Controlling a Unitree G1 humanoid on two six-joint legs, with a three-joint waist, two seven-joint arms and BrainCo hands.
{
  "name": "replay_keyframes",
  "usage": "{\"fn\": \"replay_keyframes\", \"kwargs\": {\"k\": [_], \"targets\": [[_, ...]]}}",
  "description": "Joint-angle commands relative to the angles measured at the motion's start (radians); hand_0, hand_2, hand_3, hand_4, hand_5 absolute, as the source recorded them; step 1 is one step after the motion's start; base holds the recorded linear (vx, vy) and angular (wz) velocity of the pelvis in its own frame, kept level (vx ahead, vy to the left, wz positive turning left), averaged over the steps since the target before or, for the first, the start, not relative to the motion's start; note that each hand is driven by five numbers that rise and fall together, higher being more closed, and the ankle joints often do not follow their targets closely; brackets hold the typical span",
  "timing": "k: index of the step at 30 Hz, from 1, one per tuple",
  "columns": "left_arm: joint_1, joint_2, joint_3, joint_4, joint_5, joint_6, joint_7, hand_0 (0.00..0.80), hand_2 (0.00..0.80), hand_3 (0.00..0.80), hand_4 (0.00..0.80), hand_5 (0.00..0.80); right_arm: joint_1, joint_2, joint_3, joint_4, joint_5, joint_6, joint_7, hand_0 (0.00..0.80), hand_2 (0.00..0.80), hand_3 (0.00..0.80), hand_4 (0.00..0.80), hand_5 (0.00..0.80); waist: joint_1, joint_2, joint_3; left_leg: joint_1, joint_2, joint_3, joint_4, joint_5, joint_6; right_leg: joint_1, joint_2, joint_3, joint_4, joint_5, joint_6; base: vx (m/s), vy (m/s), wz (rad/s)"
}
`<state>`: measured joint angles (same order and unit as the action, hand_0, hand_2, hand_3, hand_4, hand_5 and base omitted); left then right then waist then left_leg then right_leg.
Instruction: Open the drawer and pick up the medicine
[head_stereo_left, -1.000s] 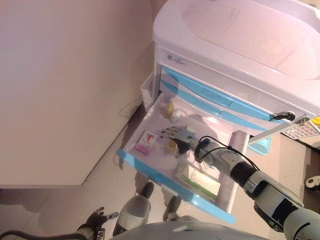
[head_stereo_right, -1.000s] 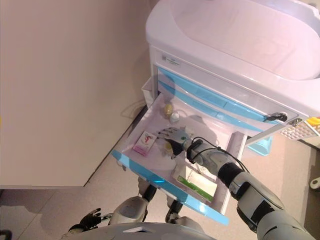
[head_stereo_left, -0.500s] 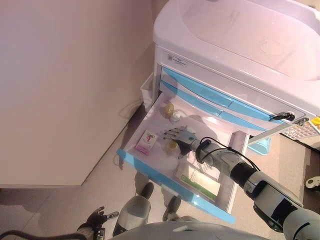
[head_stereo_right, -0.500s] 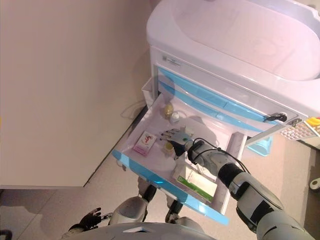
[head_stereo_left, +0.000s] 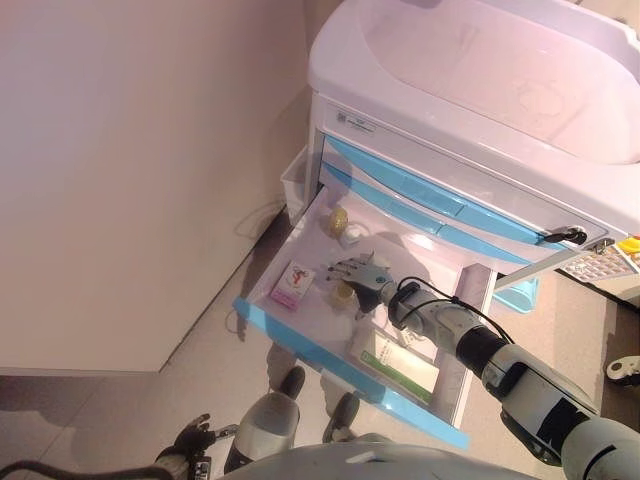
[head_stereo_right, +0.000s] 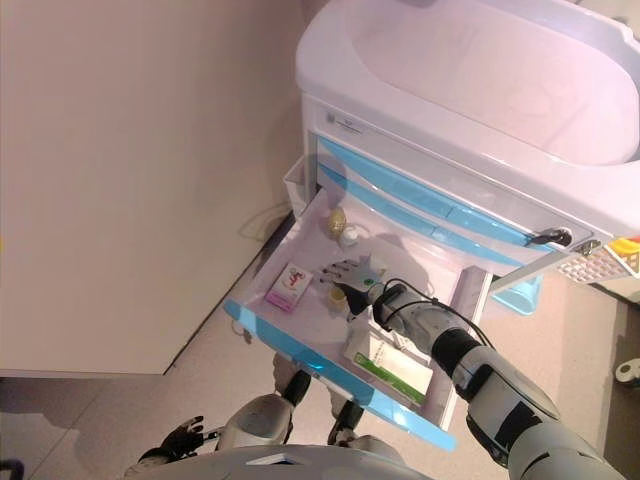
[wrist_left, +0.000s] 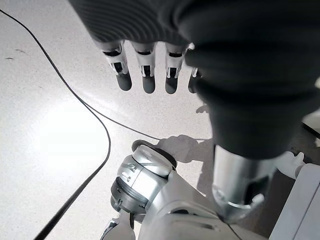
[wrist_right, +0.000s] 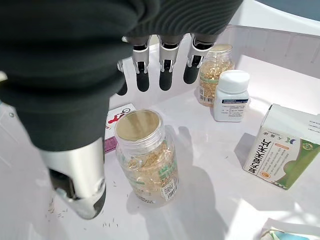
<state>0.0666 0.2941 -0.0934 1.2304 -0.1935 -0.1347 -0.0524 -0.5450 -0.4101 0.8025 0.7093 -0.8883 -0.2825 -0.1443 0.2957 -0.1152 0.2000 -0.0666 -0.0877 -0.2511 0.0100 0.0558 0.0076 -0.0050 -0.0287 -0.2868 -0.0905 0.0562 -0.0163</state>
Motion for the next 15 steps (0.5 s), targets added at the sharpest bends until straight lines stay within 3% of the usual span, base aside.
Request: {"fn": "replay_keyframes", "kwargs": {"k": [1,2,4,5,6,12,15], "targets": [[-0.007,0.009,-0.021,0.028,0.027,-0.01,0.003,0.0,0.0,0.0,0.0,0.0,-0.017,-0.002,0.026,-0.025,-0.01,-0.003,-0.045,0.0,0.0,0.0,0.0,0.0,0.019,0.008,0.007,0.004,-0.034,-0.036,-0.074,-0.018,0.006,0.034,0.016,-0.019,0.113,-0.113,0.033,0.0,0.0,0.0],[-0.007,0.009,-0.023,0.027,0.025,-0.009,0.003,0.0,0.0,0.0,0.0,0.0,-0.017,0.0,0.026,-0.026,-0.01,-0.001,-0.046,0.041,0.041,0.041,0.041,0.041,0.019,0.009,0.008,0.004,-0.035,-0.036,-0.073,-0.018,0.006,0.034,0.016,-0.019,0.113,-0.112,0.033,0.0,0.0,0.0],[-0.007,0.009,-0.022,0.027,0.027,-0.009,0.002,0.0,0.0,0.0,0.0,0.0,-0.017,0.001,0.025,-0.024,-0.011,-0.003,-0.049,0.216,0.216,0.216,0.216,0.216,0.018,0.008,0.007,0.004,-0.034,-0.036,-0.075,-0.018,0.006,0.034,0.016,-0.018,0.112,-0.112,0.033,0.0,0.0,0.0],[-0.007,0.01,-0.022,0.026,0.025,-0.009,0.001,0.0,0.0,0.0,0.0,0.0,-0.018,-0.002,0.026,-0.029,-0.009,-0.003,-0.047,0.373,0.373,0.373,0.373,0.373,0.018,0.008,0.008,0.002,-0.034,-0.036,-0.074,-0.018,0.006,0.033,0.016,-0.018,0.112,-0.112,0.033,0.0,0.0,0.0],[-0.008,0.01,-0.021,0.026,0.026,-0.009,0.0,0.0,0.0,0.0,0.0,0.0,-0.018,-0.002,0.026,-0.031,-0.01,-0.002,-0.046,0.414,0.414,0.414,0.414,0.414,0.018,0.008,0.009,0.002,-0.034,-0.036,-0.073,-0.018,0.006,0.032,0.016,-0.018,0.112,-0.112,0.033,0.0,0.0,0.0],[-0.007,0.01,-0.025,0.028,0.024,-0.009,0.0,0.0,0.0,0.0,0.0,0.0,-0.015,0.004,0.027,-0.016,-0.02,-0.006,-0.059,0.546,0.546,0.546,0.546,0.546,0.019,0.009,0.008,0.005,-0.036,-0.039,-0.075,-0.019,0.009,0.034,0.016,-0.017,0.112,-0.112,0.033,0.0,0.0,0.0],[-0.004,0.011,-0.02,0.026,0.027,-0.012,-0.004,0.0,0.0,0.0,0.0,0.0,-0.013,0.0,0.023,-0.02,-0.022,-0.008,-0.056,0.558,0.558,0.558,0.558,0.558,0.018,0.01,0.008,0.004,-0.037,-0.038,-0.073,-0.019,0.009,0.034,0.016,-0.016,0.112,-0.111,0.033,0.0,0.0,0.0]]}}
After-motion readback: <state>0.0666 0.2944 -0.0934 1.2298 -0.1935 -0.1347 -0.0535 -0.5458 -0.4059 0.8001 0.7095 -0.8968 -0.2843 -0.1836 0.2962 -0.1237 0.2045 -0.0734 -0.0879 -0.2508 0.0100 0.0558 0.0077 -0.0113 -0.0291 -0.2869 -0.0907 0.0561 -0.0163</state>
